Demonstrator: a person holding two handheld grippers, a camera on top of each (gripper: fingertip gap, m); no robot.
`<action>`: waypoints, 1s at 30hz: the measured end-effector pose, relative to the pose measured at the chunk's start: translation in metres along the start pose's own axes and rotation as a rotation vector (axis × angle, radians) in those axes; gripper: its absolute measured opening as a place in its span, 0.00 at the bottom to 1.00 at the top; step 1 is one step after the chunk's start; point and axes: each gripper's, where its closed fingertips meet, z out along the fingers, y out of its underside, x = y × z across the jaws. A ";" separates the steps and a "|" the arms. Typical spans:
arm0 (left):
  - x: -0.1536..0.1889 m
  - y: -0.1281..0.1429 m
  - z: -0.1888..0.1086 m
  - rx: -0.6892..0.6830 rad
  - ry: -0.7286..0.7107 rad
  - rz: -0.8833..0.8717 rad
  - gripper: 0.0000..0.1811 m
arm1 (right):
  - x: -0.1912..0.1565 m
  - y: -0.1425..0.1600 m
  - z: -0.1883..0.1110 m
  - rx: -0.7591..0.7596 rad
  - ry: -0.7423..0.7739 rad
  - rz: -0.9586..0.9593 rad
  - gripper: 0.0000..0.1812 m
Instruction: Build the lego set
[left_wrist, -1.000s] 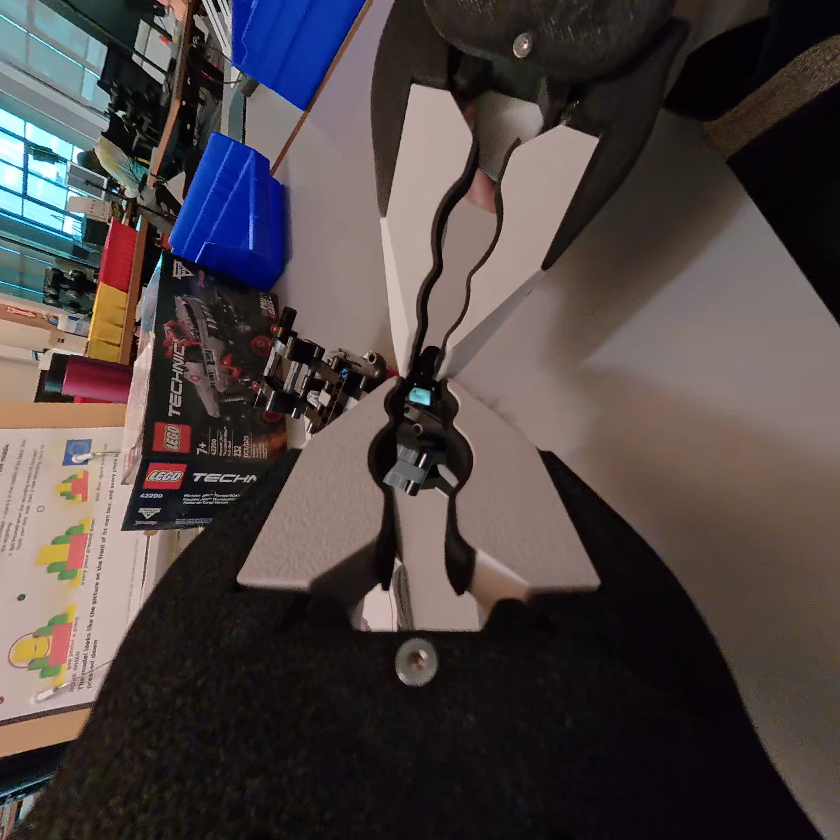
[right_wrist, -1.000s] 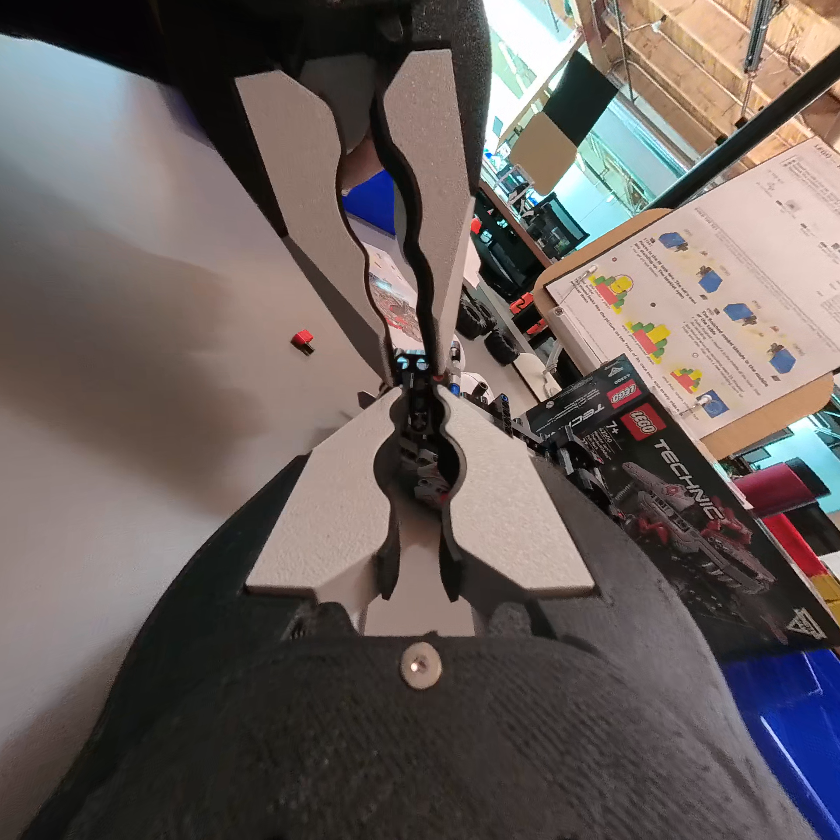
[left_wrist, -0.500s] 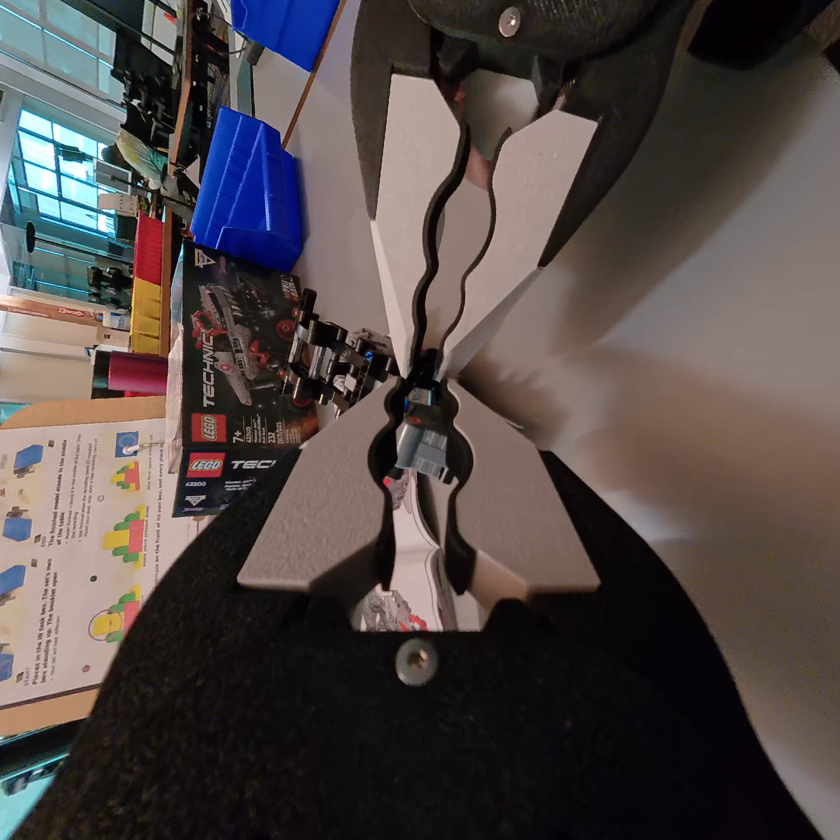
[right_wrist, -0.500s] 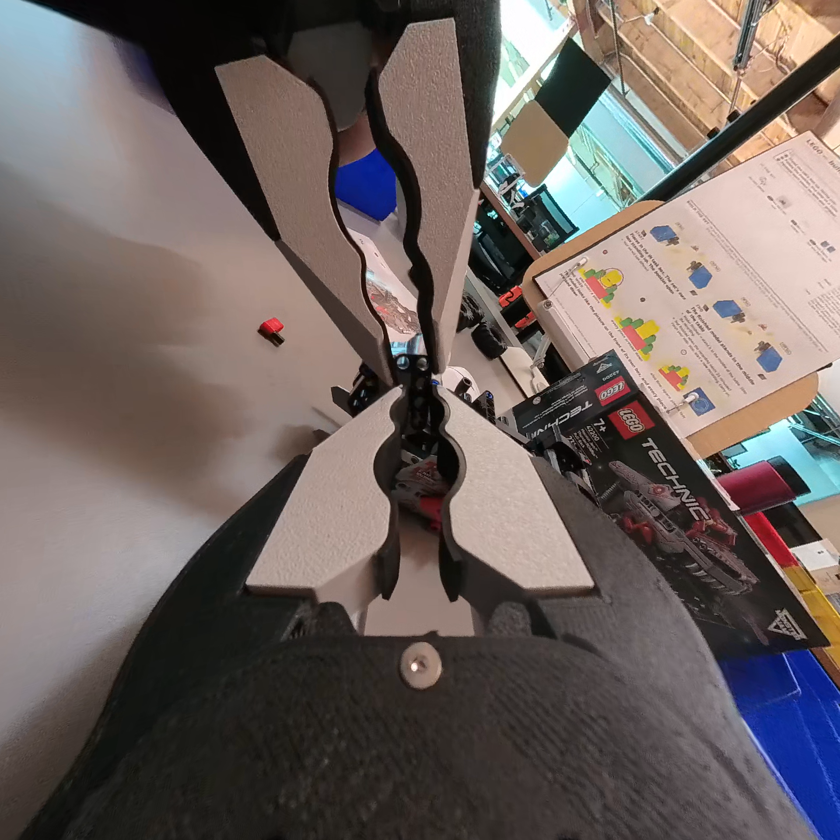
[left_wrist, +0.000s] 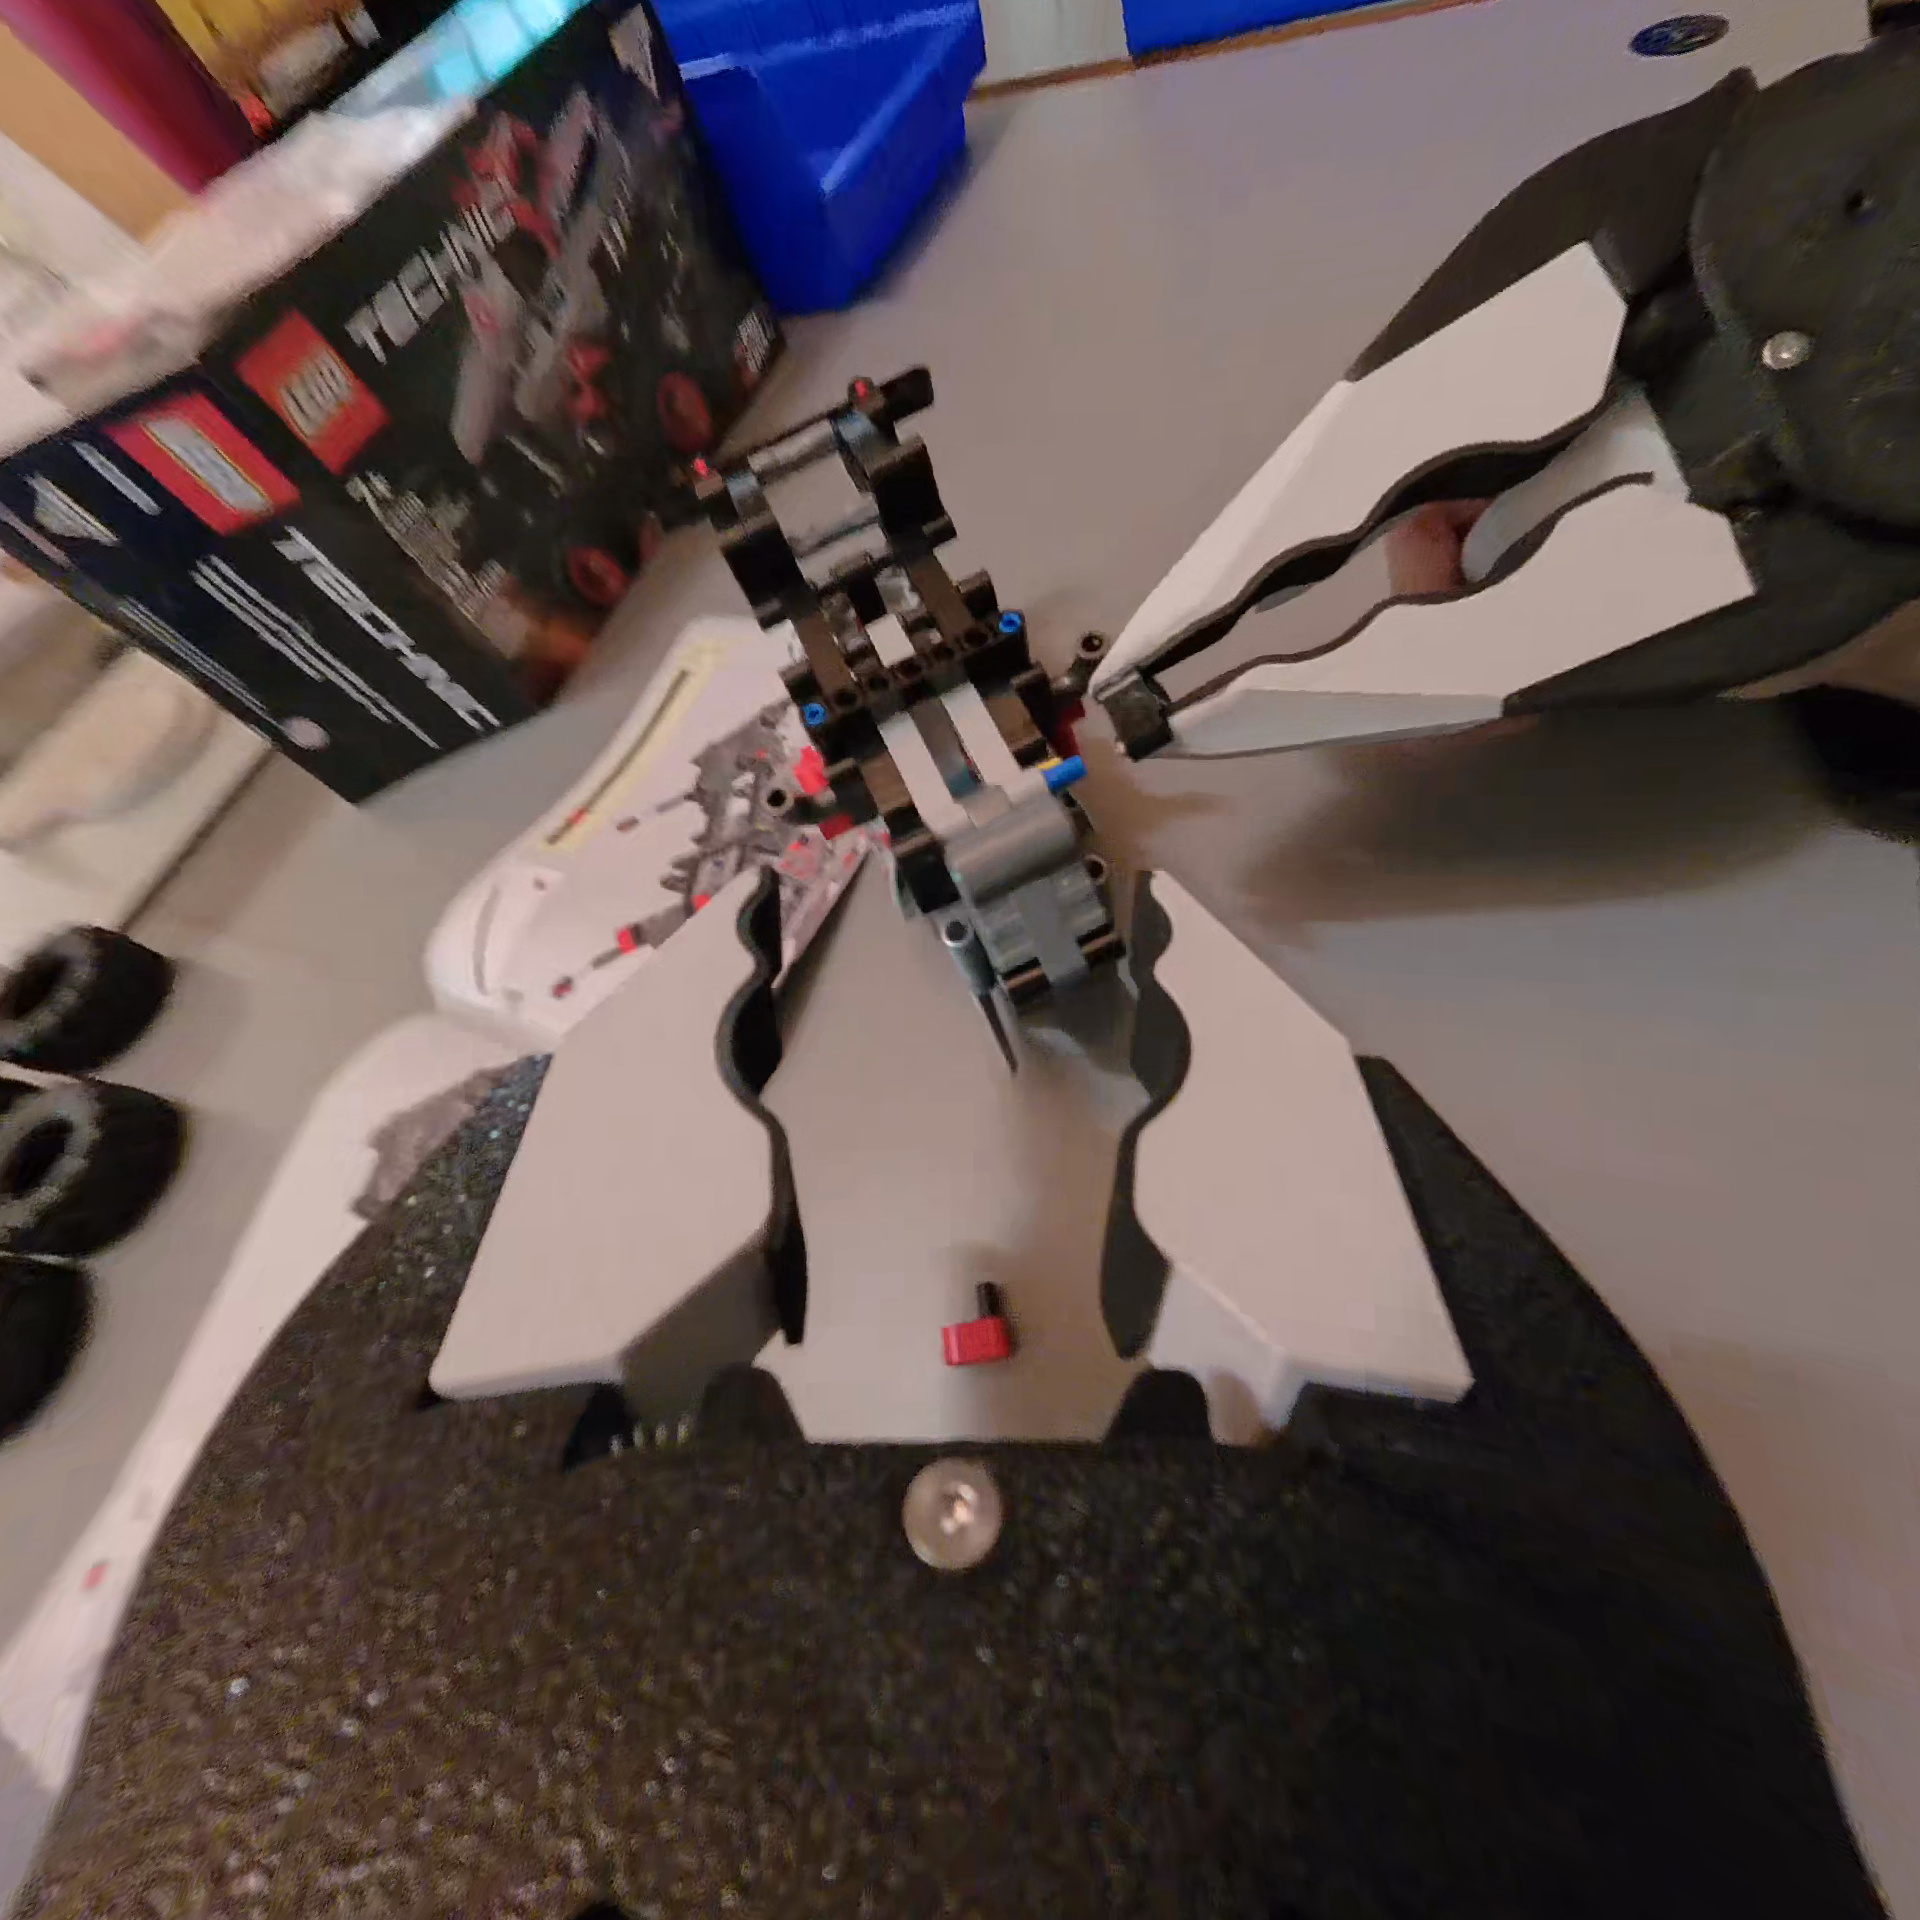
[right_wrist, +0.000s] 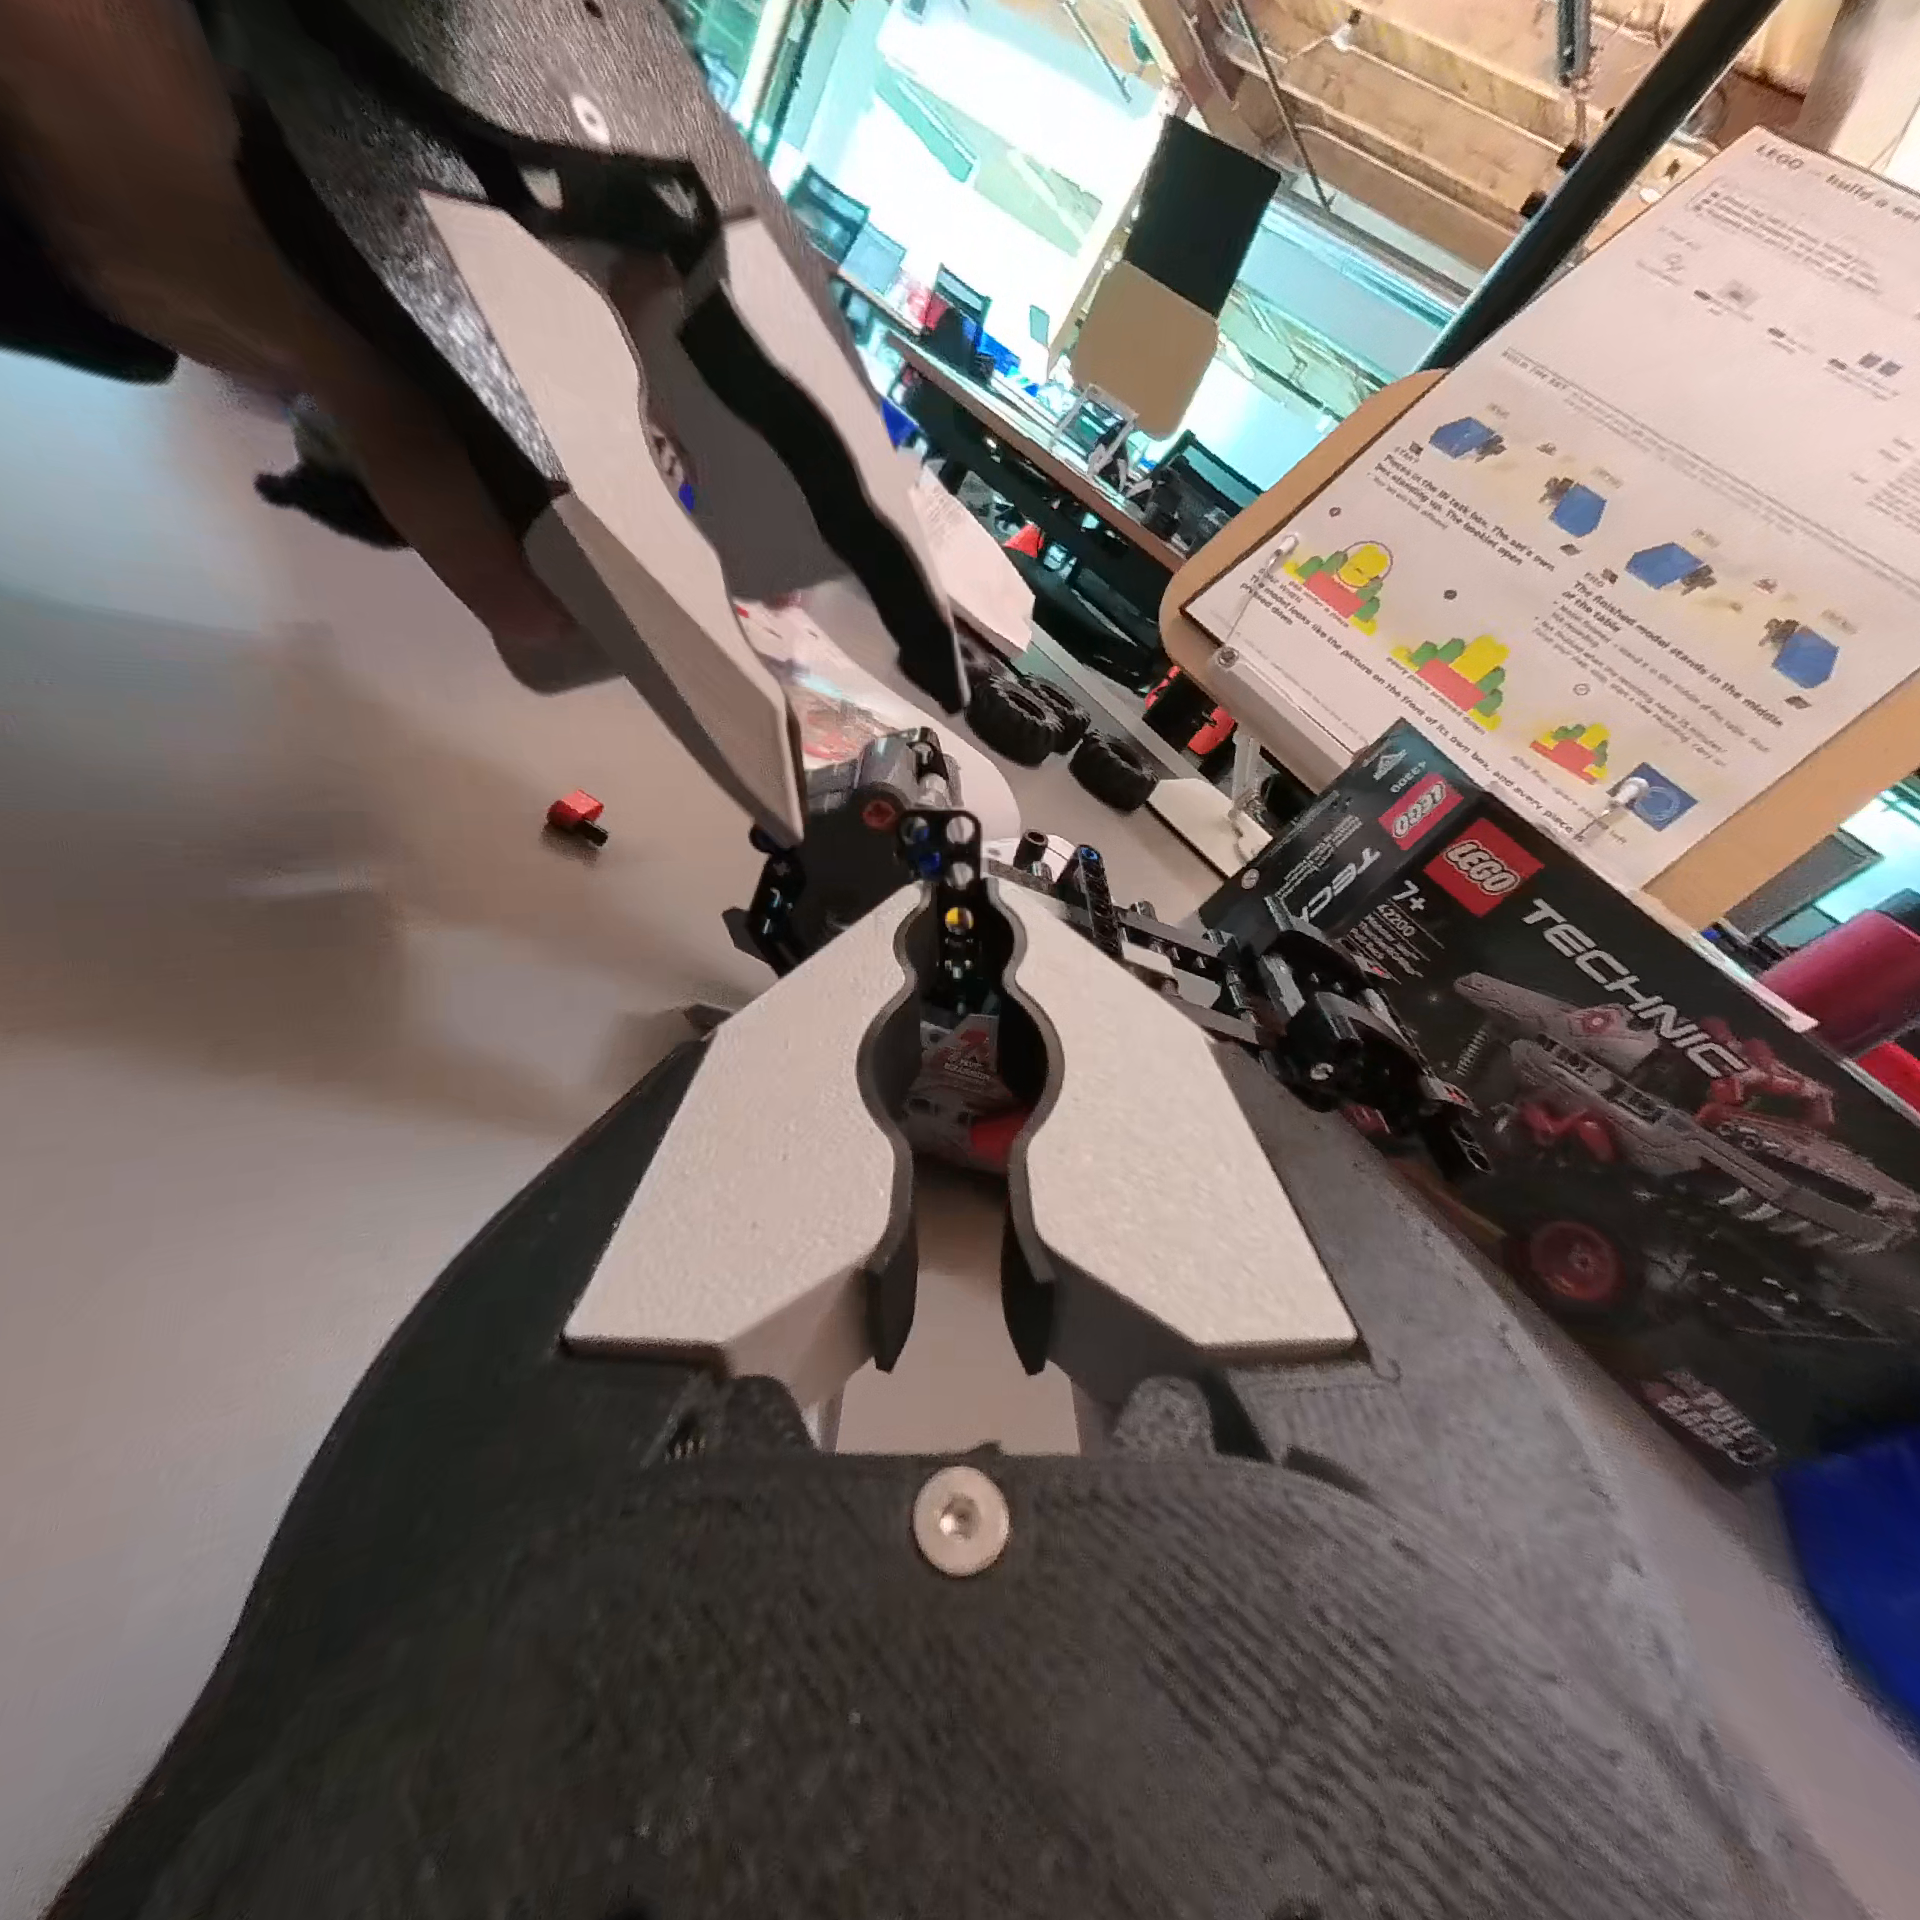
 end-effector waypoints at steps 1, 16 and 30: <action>0.002 0.002 0.003 -0.010 0.019 -0.027 0.38 | 0.000 -0.001 0.001 0.005 -0.002 0.001 0.03; 0.004 0.007 0.017 0.025 0.103 -0.105 0.22 | -0.008 0.002 0.017 -0.015 -0.063 -0.027 0.03; -0.004 0.010 0.017 0.054 0.126 -0.230 0.20 | -0.009 0.000 0.029 -0.060 0.012 -0.032 0.03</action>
